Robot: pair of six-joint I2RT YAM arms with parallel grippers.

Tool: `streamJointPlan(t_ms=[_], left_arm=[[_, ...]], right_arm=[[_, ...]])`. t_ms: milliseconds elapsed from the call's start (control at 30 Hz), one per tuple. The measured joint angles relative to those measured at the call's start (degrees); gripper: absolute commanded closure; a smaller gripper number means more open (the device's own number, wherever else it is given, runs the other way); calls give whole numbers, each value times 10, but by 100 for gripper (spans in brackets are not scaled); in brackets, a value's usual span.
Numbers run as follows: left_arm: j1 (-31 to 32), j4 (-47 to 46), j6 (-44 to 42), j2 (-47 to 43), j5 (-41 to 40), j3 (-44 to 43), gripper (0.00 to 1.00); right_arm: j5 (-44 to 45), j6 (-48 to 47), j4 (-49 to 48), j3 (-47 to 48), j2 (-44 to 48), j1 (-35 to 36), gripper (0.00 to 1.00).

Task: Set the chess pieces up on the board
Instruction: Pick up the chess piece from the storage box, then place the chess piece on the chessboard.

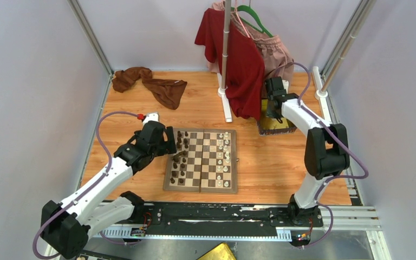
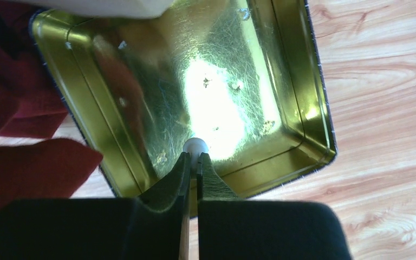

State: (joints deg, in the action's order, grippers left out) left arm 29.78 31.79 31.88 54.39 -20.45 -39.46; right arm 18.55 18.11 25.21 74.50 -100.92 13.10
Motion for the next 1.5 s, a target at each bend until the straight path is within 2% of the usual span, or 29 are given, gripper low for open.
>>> streamJointPlan(t_ms=[167,333,833,1167,1500], left_arm=[[0,1,0,-14,-1,0,0],[0,0,1,-26,-1,0,0],[0,0,18,-57,8,13,0],[0,1,28,-86,8,27,0],[0,12,33,-108,8,29,0]], right_arm=[[5,-2,21,0,40,13,100],[13,-8,37,-10,102,61,100],[14,18,124,-131,277,326,100],[4,23,139,-152,283,468,100],[-20,22,118,-174,252,497,100]])
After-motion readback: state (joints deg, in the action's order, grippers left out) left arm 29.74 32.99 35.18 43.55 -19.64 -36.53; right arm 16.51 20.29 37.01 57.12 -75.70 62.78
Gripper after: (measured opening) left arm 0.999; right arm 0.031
